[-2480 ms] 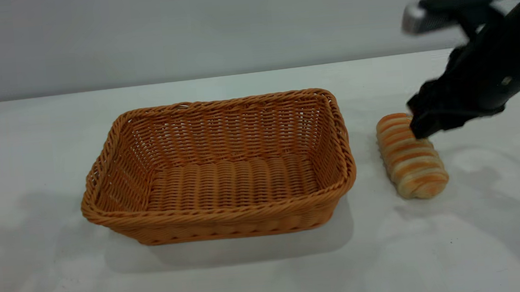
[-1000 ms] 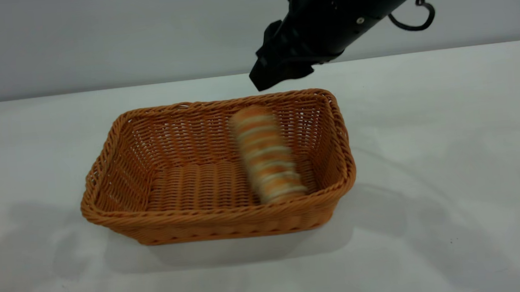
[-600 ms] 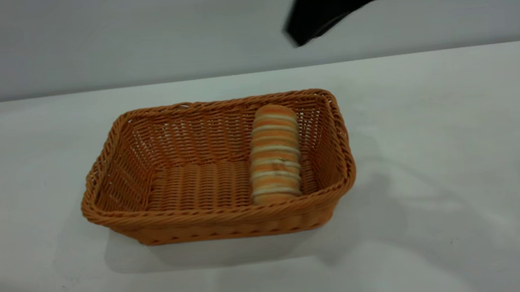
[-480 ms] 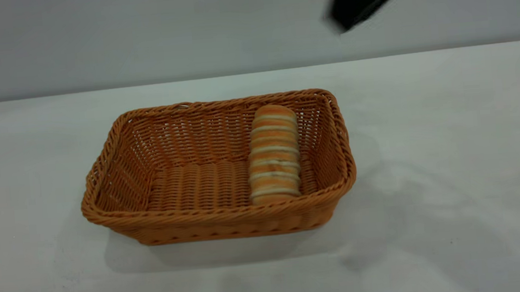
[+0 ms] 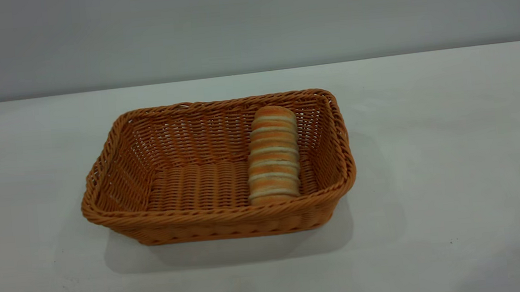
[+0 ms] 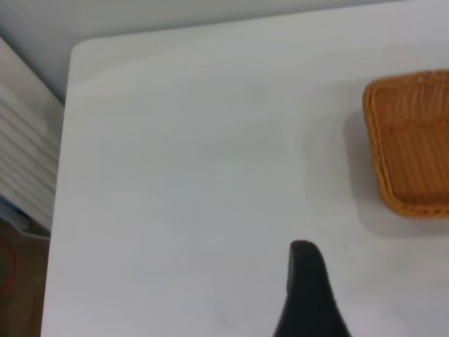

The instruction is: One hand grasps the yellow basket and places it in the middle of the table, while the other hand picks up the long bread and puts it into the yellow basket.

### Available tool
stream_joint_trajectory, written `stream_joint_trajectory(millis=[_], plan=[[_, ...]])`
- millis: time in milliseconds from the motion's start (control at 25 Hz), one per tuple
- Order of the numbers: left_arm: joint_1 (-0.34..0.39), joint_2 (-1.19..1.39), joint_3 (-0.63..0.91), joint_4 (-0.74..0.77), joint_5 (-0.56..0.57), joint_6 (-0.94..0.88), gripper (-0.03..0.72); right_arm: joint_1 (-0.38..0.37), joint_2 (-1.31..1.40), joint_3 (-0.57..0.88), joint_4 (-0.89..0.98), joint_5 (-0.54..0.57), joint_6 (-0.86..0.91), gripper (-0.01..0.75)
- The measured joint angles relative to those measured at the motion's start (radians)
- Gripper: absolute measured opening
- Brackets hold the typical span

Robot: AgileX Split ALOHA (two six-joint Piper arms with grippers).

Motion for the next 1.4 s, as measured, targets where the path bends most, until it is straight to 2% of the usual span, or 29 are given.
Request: stream_joint_trajectory(millis=[120,360,720,1000,1120,1400], plan=[[0.0,-0.077,0.078,0.0,0.0,0.0,0.554,0.0,-0.1,0.0,0.034,0.077,0.0,0.322],[0.0,-0.249,0.222,-0.003,-0.001,0.0,0.554,0.0,-0.31,0.061,0.18,0.077,-0.008,0.322],[0.0,-0.5,0.404,-0.048,-0.005,0.0,0.554,0.0,-0.668,0.412,0.252,0.075,-0.05,0.322],[0.0,-0.572,0.503,-0.092,-0.006,0.0,0.554,0.0,-0.841,0.658,0.223,-0.014,-0.117,0.322],[0.0,-0.574,0.531,-0.116,-0.015,0.0,0.553,0.0,-0.876,0.71,0.206,-0.019,-0.124,0.322],[0.0,-0.579,0.605,-0.122,-0.022,0.0,0.553,0.0,-0.89,0.727,0.198,-0.031,-0.124,0.322]])
